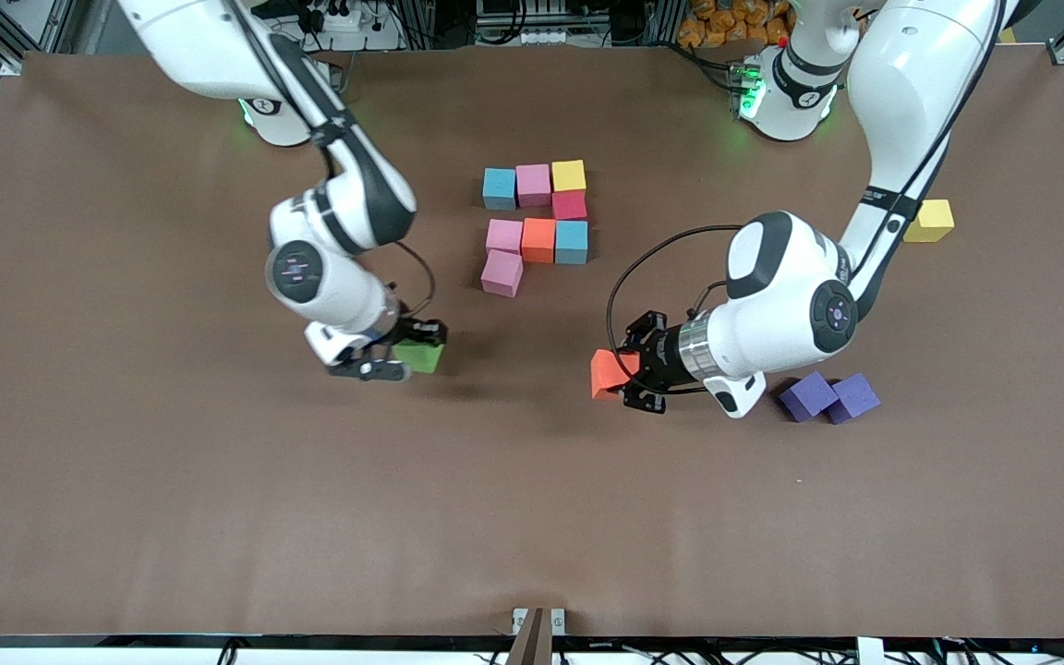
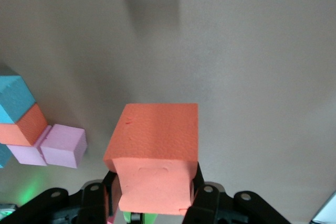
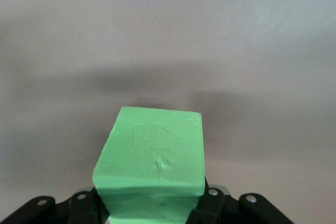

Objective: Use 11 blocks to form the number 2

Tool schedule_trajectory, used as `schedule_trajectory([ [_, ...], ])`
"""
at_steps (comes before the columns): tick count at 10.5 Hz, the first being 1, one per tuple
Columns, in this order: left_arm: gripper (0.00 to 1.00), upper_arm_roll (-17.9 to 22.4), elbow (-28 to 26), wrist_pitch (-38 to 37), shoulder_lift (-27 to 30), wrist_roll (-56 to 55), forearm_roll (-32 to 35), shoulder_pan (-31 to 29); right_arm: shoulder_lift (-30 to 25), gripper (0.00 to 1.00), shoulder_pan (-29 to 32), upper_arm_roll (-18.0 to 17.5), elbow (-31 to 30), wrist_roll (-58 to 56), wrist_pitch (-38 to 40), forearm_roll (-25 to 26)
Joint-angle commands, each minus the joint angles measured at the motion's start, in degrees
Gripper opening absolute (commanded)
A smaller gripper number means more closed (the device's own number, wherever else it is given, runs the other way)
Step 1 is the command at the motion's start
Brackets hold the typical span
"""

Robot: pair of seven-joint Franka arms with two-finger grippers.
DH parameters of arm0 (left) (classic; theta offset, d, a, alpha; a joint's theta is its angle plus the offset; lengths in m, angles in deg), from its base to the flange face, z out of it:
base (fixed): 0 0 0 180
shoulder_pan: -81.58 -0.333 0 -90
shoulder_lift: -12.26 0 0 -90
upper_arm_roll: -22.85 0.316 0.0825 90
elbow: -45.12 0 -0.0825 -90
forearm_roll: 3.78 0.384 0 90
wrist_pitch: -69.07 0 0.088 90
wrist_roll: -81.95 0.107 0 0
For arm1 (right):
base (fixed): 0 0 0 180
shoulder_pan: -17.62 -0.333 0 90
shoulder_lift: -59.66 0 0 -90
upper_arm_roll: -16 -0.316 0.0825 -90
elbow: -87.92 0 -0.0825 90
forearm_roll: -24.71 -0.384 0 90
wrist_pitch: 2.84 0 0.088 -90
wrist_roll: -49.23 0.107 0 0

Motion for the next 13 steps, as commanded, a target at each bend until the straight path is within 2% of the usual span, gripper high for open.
schedule_trajectory([
  [1,0.06,-0.8,-1.2,-2.5,1.6,2.7,0.6,-1.6,4.8,0.32,-2.1,0.1,4.2,3.4,0.5,0.0],
  [4,0.06,-0.4,-1.2,-3.7,1.5,3.2,0.6,-1.6,10.6,0.32,-4.1,0.1,11.7,4.1,7.2,-6.5],
  [9,0.07,-0.3,-1.2,-3.7,1.3,3.5,0.2,-1.7,15.3,0.31,-4.9,0.1,14.6,4.0,8.0,-10.3],
  [13,0.07,-0.1,-1.2,-3.7,1.4,3.5,0.1,-1.7,15.4,0.31,-6.4,0.1,14.9,4.4,11.8,-11.7],
])
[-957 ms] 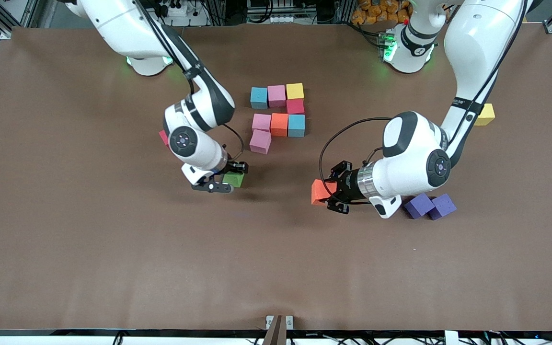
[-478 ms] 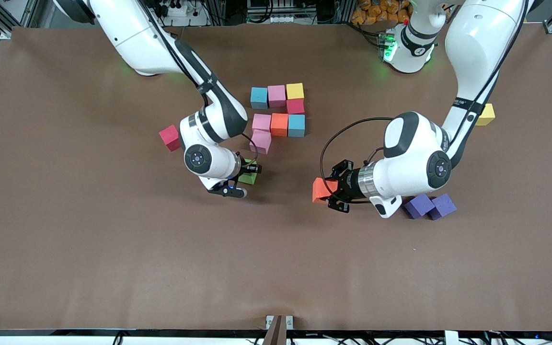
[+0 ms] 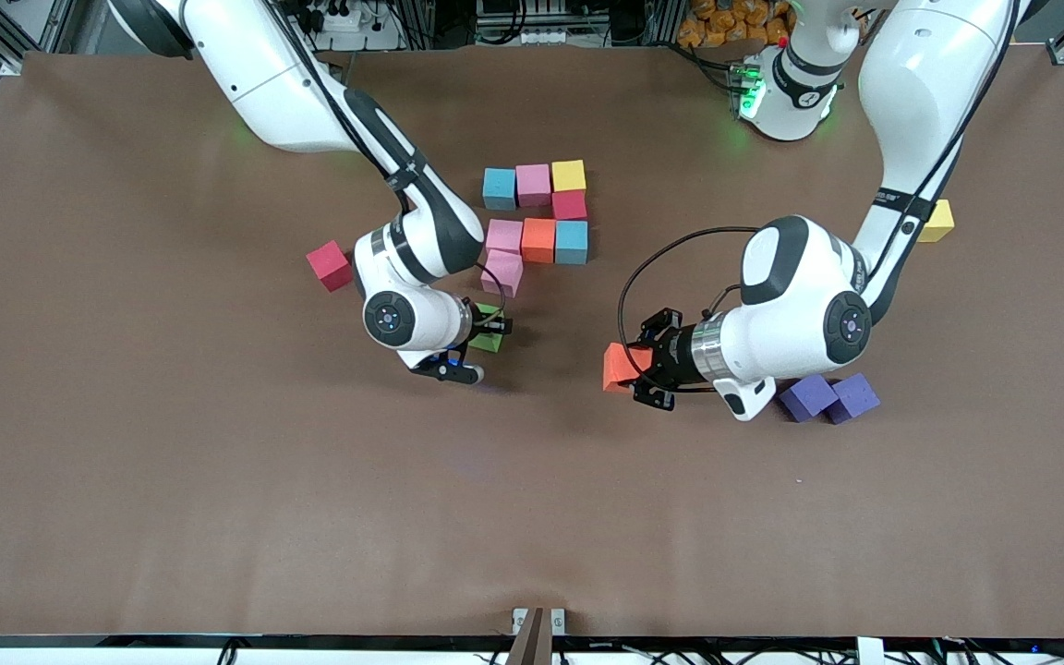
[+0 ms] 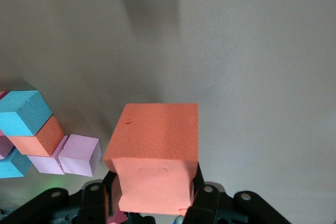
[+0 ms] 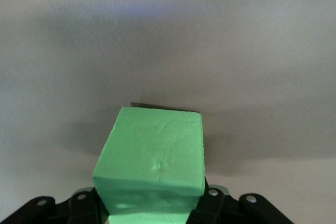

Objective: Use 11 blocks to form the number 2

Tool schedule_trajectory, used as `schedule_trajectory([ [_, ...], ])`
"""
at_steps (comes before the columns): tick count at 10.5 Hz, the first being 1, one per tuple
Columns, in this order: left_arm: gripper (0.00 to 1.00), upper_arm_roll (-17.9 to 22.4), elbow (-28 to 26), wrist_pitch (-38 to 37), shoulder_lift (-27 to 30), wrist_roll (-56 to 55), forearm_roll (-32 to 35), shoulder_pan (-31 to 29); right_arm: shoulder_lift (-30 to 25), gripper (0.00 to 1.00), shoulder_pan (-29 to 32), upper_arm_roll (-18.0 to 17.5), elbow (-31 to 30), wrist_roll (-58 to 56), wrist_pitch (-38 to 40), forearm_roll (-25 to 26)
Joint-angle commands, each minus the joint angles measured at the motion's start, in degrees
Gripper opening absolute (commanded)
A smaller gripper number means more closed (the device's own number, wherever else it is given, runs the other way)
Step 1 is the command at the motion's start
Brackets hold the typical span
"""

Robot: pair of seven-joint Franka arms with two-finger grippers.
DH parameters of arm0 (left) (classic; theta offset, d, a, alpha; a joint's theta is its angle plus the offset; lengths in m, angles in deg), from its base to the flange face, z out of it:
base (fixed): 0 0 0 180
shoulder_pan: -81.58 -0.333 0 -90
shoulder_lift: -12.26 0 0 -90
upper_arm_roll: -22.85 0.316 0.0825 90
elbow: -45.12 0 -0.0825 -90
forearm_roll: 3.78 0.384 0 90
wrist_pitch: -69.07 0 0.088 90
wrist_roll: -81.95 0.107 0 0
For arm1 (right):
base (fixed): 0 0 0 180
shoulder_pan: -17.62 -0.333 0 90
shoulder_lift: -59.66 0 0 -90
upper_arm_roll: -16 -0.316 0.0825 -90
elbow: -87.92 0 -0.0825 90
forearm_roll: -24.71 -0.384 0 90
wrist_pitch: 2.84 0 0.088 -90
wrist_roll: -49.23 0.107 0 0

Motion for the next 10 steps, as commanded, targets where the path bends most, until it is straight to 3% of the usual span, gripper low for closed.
schedule_trajectory([
  [1,0.07,-0.1,-1.1,-0.9,1.5,1.1,0.1,-0.6,2.0,0.31,-1.5,0.2,1.4,1.5,2.9,-1.1],
  [10,0.08,0.3,-1.2,-1.0,1.3,1.2,0.1,-0.5,2.0,0.31,-4.1,0.2,0.2,0.6,3.2,-0.6],
])
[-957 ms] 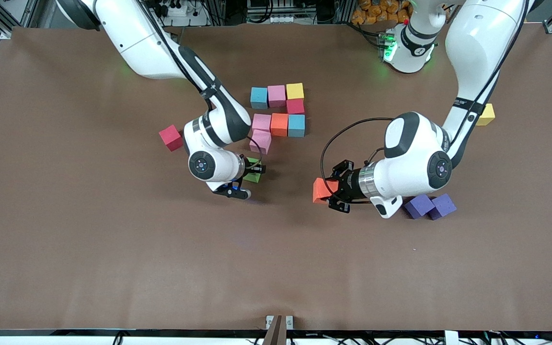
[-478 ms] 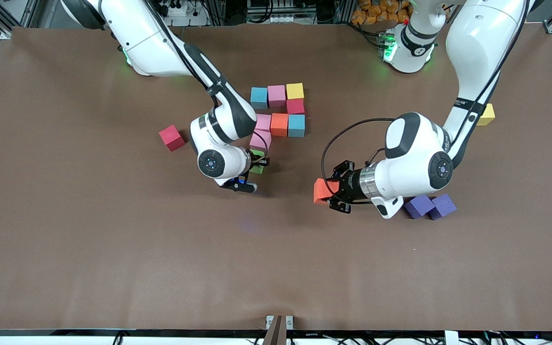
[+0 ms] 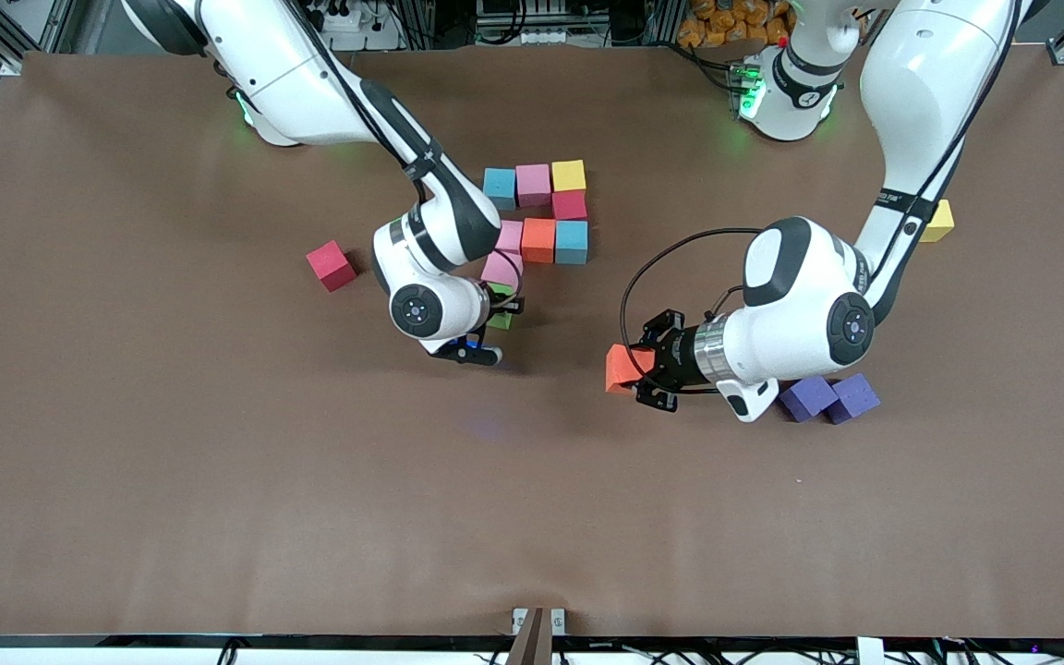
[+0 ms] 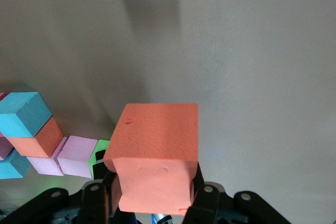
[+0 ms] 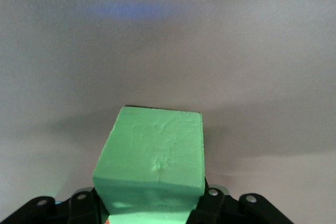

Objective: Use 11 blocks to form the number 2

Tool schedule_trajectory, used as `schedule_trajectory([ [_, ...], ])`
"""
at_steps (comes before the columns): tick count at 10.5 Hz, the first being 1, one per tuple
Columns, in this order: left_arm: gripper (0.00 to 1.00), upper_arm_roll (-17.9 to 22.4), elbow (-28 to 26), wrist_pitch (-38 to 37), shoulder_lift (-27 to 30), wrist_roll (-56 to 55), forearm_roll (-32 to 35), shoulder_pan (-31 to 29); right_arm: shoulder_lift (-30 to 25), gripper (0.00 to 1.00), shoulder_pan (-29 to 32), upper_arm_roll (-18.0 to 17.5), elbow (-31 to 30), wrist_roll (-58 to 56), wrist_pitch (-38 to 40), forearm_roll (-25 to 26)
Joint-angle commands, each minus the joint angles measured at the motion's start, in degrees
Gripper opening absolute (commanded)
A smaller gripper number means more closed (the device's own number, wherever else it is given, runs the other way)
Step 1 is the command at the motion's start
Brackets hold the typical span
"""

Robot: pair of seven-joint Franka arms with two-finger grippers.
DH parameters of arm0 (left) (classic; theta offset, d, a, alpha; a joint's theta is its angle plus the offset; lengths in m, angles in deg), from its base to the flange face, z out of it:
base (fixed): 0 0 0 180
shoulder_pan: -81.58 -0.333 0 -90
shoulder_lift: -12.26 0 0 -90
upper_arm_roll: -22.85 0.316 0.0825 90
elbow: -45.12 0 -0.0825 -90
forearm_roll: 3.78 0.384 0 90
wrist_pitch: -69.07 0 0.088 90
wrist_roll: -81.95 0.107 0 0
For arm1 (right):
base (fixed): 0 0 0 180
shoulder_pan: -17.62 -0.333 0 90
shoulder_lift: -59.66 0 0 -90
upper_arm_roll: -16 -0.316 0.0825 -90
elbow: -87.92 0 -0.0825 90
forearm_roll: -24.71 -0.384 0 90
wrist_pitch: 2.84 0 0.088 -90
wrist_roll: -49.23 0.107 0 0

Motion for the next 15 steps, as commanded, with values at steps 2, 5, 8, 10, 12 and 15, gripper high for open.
schedule_trajectory([
  [2,0.09,0.1,-1.0,-0.9,1.2,1.3,0.1,-0.4,1.8,0.33,-1.3,0.2,-0.1,-0.2,-0.6,-0.1],
  [5,0.09,0.1,-0.9,-0.8,1.1,1.3,0.1,-0.4,1.8,1.00,-0.9,0.2,0.0,0.4,-0.7,-0.1],
  [8,0.09,0.1,-0.9,-0.8,1.1,1.3,0.2,-0.3,1.4,1.00,0.7,0.2,0.6,0.6,-0.6,-0.8],
  [10,0.09,0.1,-0.8,-0.8,1.1,1.3,0.3,-0.1,1.2,1.00,3.1,0.2,1.0,0.2,-0.5,-3.3],
  [12,0.09,0.1,-0.8,-0.8,1.2,1.3,0.3,0.0,0.4,1.00,4.4,-0.2,1.4,0.1,0.5,-7.1],
  [15,0.09,0.2,-0.9,-0.9,1.1,1.3,0.5,0.6,-0.4,1.00,5.0,-0.2,1.7,0.4,2.2,-10.3],
])
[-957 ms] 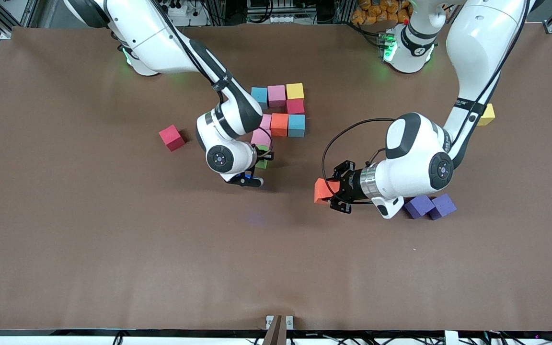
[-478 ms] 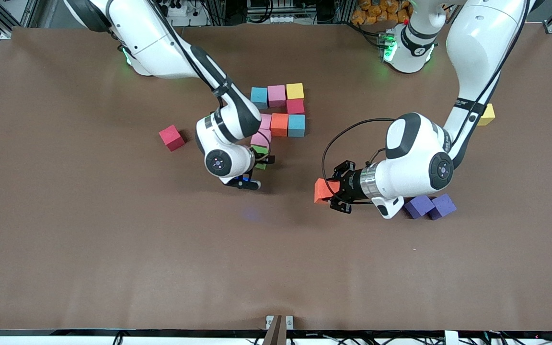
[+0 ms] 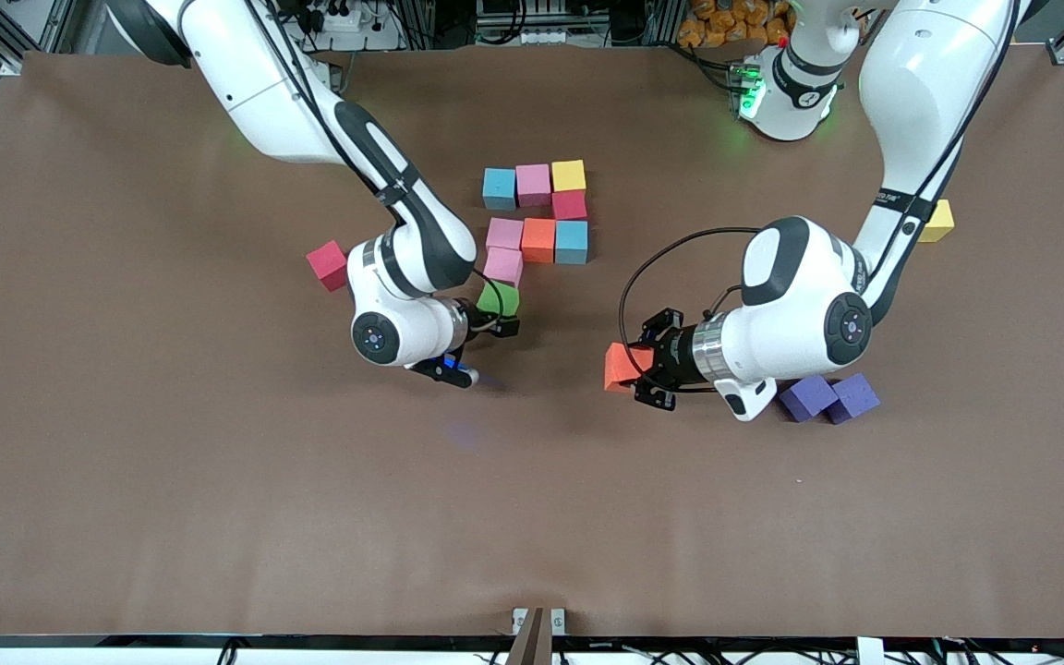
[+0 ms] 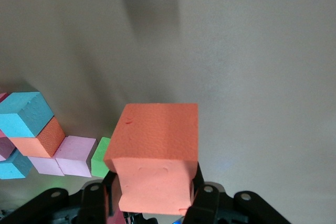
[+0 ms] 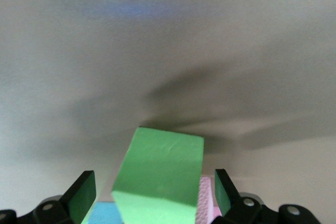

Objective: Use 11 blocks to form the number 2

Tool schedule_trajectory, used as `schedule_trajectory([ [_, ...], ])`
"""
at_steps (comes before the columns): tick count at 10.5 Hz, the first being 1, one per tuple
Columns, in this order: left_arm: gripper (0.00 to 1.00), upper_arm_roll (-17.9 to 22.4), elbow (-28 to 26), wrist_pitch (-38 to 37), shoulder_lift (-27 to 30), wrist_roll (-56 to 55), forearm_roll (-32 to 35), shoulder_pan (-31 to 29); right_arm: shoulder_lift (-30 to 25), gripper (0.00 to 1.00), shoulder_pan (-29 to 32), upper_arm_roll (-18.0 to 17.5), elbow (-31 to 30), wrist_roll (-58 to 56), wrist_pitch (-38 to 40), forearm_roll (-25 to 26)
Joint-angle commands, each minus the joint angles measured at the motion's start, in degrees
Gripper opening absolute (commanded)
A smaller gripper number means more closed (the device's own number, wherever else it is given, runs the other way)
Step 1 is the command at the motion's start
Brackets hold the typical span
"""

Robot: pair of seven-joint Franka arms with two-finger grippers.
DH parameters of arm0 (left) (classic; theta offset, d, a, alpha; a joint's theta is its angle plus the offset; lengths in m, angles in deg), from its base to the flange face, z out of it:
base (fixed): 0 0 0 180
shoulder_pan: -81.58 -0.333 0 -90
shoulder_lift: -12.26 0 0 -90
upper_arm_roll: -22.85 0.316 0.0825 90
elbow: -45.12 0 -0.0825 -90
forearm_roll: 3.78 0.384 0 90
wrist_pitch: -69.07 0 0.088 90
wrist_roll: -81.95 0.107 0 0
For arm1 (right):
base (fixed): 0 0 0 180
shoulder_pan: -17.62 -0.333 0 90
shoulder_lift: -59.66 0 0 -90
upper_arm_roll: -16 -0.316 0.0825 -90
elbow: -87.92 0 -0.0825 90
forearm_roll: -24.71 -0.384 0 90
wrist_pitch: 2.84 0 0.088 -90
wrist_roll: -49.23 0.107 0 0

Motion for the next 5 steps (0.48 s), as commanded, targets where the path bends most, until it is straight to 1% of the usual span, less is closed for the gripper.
schedule_trajectory([
  [1,0.10,0.2,-0.9,-0.7,0.9,1.3,1.0,0.6,-1.4,1.00,0.9,-0.6,0.0,-0.2,0.9,-1.4],
  [2,0.10,0.2,-1.1,-0.7,0.5,3.4,1.0,0.9,-2.0,1.00,2.9,-0.5,1.8,-0.8,3.9,-0.8],
  [3,0.10,0.2,-1.3,-0.9,0.4,4.0,1.0,1.0,-2.1,1.00,5.1,0.0,5.6,-3.6,10.4,0.9],
  [4,0.10,0.2,-1.2,-1.6,0.3,4.6,1.1,1.0,-3.0,1.00,7.1,0.0,7.3,-4.6,12.8,5.4],
  [5,0.10,0.2,-1.2,-2.7,0.2,7.0,1.1,1.0,-4.7,1.00,8.5,-0.1,7.4,-4.9,12.9,12.1],
])
